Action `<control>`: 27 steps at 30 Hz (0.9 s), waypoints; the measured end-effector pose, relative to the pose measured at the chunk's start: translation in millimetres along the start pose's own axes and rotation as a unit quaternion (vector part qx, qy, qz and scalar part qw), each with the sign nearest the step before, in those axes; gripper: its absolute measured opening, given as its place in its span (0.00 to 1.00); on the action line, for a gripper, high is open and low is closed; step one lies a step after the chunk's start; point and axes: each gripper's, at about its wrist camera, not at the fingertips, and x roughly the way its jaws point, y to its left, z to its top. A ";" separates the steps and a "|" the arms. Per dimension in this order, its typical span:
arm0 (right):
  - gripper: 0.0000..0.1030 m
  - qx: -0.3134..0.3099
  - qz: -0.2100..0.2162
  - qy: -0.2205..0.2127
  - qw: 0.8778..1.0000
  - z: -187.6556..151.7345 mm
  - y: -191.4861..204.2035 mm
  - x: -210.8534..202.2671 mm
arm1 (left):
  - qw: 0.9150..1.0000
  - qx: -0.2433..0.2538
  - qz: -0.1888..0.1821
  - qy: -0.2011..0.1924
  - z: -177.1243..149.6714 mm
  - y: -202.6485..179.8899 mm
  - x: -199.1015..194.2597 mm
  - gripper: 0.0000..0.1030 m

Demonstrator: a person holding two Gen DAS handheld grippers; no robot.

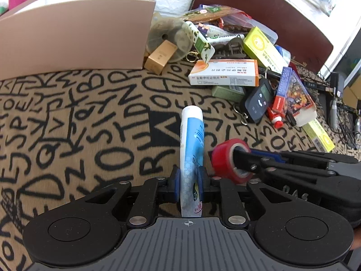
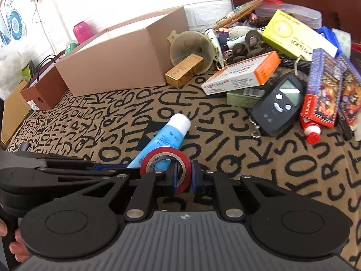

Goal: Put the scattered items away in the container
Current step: 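Lift the tube with the left gripper while the right gripper lifts the red tape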

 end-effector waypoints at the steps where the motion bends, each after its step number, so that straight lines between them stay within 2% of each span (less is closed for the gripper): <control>1: 0.14 0.002 -0.003 -0.003 1.000 -1.0 -1.7 -2.8 | 1.000 -0.004 -0.003 -0.001 -0.3 1.3 -1.5 0.13; 2: 0.14 0.004 -0.007 -0.004 1.000 -1.7 -3.8 -5.0 | 1.000 -0.010 -0.006 -0.005 -0.2 2.9 -3.3 0.19; 3: 0.14 0.007 -0.011 -0.006 1.000 -2.3 -6.2 -6.6 | 1.000 -0.015 -0.010 -0.010 0.4 4.5 -5.8 0.34; 6: 0.14 0.017 -0.019 -0.009 1.000 -1.8 -12.8 -7.9 | 0.999 -0.014 -0.009 -0.029 6.1 6.3 -12.7 0.37; 9: 0.16 0.018 -0.020 -0.009 1.000 -0.9 -14.7 -5.9 | 0.999 -0.006 -0.012 -0.034 12.7 5.9 -13.3 0.47; 16: 0.19 0.020 -0.027 0.005 0.999 -4.5 -17.0 1.2 | 1.000 0.020 -0.005 0.005 13.2 -2.9 18.1 0.63; 19: 0.21 0.024 -0.033 0.008 0.999 -3.9 -19.7 2.6 | 0.999 0.043 0.005 -0.006 11.1 -8.4 24.5 0.62; 20: 0.21 0.025 -0.035 0.008 0.999 -4.1 -20.3 2.9 | 0.999 0.051 0.014 -0.005 11.5 -9.9 25.4 0.40; 21: 0.21 0.025 -0.035 0.008 0.999 -4.1 -20.3 3.0 | 0.998 0.062 0.023 -0.004 12.3 -11.1 25.8 0.35; 27: 0.28 0.016 -0.038 0.009 0.999 -5.3 -16.8 2.4 | 0.999 0.046 0.014 -0.002 6.7 -1.8 14.8 0.35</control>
